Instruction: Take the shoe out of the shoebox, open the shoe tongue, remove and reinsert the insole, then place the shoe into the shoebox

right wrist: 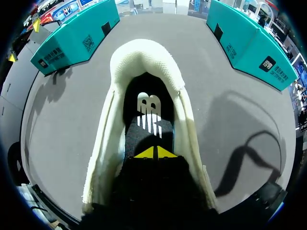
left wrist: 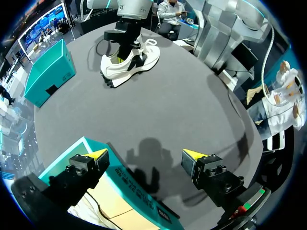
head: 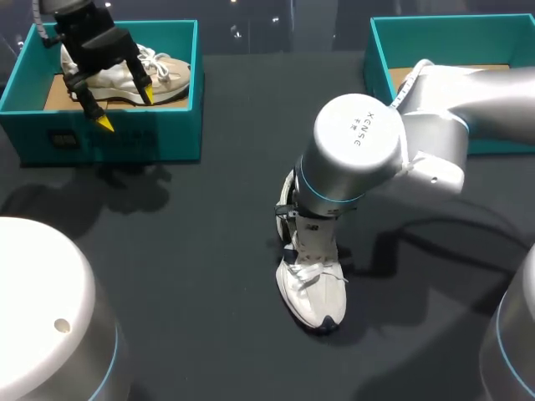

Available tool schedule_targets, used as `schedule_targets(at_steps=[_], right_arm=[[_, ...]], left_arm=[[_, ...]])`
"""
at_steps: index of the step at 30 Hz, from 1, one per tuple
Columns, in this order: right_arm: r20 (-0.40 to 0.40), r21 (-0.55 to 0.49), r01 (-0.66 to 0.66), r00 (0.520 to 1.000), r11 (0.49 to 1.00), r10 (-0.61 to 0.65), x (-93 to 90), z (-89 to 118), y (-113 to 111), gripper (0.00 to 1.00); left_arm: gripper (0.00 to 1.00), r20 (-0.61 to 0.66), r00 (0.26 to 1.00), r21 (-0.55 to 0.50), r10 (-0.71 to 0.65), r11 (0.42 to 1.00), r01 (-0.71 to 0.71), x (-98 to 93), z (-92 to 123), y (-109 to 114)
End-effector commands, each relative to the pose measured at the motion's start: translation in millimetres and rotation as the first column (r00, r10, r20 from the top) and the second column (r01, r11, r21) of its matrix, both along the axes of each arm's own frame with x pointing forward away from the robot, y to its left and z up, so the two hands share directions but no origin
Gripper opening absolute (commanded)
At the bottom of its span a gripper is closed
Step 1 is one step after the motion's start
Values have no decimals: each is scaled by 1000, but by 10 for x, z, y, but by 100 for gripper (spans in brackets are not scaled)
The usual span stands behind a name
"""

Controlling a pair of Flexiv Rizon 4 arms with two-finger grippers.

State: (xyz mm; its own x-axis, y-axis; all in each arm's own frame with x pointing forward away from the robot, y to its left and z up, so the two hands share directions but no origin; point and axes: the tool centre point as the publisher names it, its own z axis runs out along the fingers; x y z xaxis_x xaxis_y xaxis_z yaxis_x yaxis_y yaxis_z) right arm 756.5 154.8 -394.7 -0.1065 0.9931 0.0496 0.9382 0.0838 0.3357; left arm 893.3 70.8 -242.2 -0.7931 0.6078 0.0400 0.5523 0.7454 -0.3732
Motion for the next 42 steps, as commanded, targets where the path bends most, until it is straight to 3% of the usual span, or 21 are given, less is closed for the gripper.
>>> schedule_targets(at_steps=[1,11,16,23,34,39,42], right_arm=[[3,3,0,1000,1000,0,-13,-9,-11,0],[101,23,32,994,999,-35,160,406,63,0],[151,37,20,988,999,-26,262,467,136,0],[233,52,-38,972,998,24,499,310,281,0],[278,41,-46,960,998,33,755,-71,415,0],[218,-13,4,976,1000,-1,876,-265,352,0],[154,-69,21,988,997,-10,822,-384,296,0]], left_arm=[[100,0,1000,3,-1,1000,1,1,5,4],[100,0,1000,3,-1,1000,1,1,5,4],[100,0,1000,3,-1,1000,1,1,5,4],[100,0,1000,3,-1,1000,1,1,5,4],[100,0,1000,3,-1,1000,1,1,5,4],[100,0,1000,3,-1,1000,1,1,5,4],[100,0,1000,3,-1,1000,1,1,5,4]])
